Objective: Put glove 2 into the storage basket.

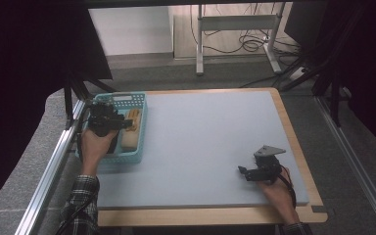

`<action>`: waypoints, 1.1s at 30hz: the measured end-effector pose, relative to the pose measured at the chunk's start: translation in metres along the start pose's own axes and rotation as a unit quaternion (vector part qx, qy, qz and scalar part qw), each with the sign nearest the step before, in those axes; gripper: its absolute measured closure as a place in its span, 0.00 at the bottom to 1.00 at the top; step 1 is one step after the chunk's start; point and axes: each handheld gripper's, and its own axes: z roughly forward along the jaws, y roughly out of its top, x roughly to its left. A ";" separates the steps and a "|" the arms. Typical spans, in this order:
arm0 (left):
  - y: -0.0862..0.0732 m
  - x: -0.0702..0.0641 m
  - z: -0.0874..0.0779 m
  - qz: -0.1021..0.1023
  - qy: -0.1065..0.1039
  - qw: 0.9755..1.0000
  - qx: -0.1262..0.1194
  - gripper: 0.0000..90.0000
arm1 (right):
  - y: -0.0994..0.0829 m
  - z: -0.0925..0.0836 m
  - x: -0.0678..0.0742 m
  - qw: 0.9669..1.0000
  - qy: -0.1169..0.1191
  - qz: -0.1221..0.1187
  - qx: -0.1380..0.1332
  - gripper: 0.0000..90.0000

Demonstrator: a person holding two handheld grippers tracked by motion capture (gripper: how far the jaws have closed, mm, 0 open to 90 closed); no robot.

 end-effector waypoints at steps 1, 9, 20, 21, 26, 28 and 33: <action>0.000 -0.004 -0.001 0.004 -0.004 1.000 -0.002 0.06 | 0.000 0.000 0.000 1.000 0.000 0.000 0.000 0.18; -0.004 -0.044 -0.005 0.053 -0.037 0.998 -0.015 0.03 | 0.000 0.000 0.000 1.000 0.000 0.000 0.000 0.18; -0.034 -0.106 0.006 0.113 -0.093 0.989 -0.026 0.01 | 0.000 0.000 0.000 1.000 0.000 0.000 0.000 0.18; -0.038 -0.110 0.008 0.116 -0.095 0.988 -0.026 0.01 | 0.000 0.000 0.000 1.000 0.000 0.001 0.000 0.18; -0.062 -0.133 0.021 0.149 -0.104 0.983 -0.023 0.00 | 0.000 0.000 0.000 1.000 0.000 0.000 0.000 0.17; -0.069 -0.139 0.024 0.156 -0.107 0.982 -0.021 0.00 | 0.000 0.000 0.000 1.000 0.000 0.000 0.000 0.17; -0.090 -0.151 0.036 0.169 -0.120 0.978 -0.019 0.00 | 0.000 0.000 0.000 1.000 0.000 0.000 0.000 0.18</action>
